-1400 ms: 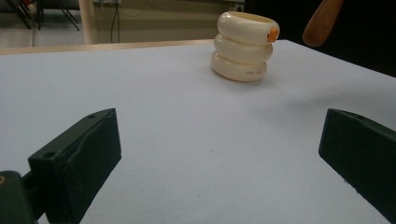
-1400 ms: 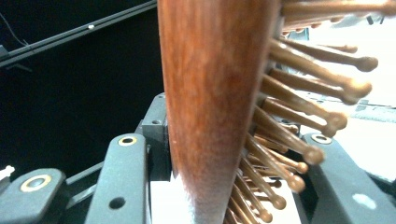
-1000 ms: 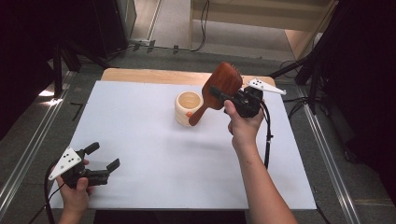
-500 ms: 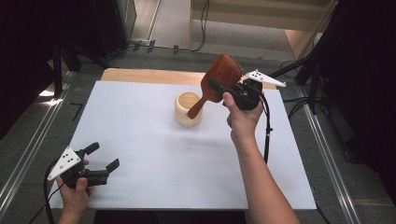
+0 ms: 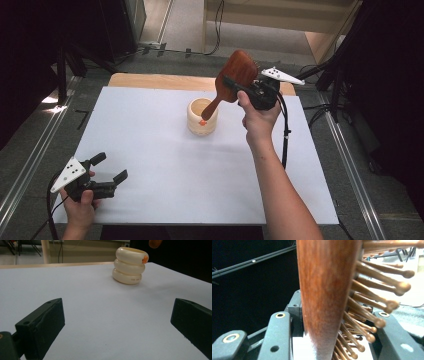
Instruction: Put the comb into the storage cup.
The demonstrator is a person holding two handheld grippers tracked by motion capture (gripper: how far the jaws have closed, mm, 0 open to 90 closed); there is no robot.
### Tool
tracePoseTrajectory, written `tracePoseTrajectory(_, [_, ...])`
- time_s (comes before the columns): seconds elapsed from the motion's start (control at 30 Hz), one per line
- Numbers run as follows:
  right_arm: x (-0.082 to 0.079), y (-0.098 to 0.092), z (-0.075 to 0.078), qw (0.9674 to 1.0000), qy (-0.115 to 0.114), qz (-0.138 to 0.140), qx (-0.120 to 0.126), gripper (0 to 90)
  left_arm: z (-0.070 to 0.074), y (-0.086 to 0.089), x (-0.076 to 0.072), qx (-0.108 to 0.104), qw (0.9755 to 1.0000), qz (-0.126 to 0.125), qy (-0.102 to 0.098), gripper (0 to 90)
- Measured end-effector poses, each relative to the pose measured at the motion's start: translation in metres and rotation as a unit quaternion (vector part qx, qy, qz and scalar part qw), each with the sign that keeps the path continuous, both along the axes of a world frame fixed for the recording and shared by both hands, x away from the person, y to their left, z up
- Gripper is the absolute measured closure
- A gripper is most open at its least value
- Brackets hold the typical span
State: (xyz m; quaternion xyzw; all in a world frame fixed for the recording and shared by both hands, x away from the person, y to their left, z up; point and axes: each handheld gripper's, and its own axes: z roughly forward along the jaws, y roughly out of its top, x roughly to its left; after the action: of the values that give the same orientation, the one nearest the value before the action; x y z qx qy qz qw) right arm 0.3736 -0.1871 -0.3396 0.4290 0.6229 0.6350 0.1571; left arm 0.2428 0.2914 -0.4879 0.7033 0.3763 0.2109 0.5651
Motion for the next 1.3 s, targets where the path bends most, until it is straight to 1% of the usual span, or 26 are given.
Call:
tracePoseTrajectory(0.2, [0.007, 0.003, 0.003, 1.0, 0.0, -0.003, 0.002, 52.3, 0.0, 0.0, 0.0, 0.0, 1.0, -0.001, 0.0, 0.0])
tracePoseTrajectory(0.4, [0.014, 0.007, 0.008, 0.9999, -0.001, -0.011, -0.008, 52.3, 0.0, 0.0, 0.0, 0.0, 1.0, -0.003, 0.002, 0.0])
tracePoseTrajectory(0.5, [0.017, 0.009, 0.01, 0.9997, -0.006, -0.017, -0.019, 52.2, 0.0, 0.001, 0.0, -0.001, 1.0, -0.003, 0.002, 0.0])
tracePoseTrajectory(0.8, [0.024, 0.011, 0.014, 0.9994, -0.01, -0.024, -0.022, 52.2, 0.0, 0.0, 0.0, 0.0, 1.0, -0.003, 0.001, 0.0])
tracePoseTrajectory(0.9, [0.026, 0.011, 0.013, 0.9993, -0.012, -0.027, -0.024, 52.2, 0.0, 0.0, 0.0, -0.001, 1.0, -0.004, 0.0, 0.0])
tracePoseTrajectory(1.3, [0.034, 0.018, 0.0, 0.9992, 0.0, -0.028, -0.029, 52.2, 0.0, 0.0, 0.0, 0.0, 1.0, -0.005, 0.001, 0.0])
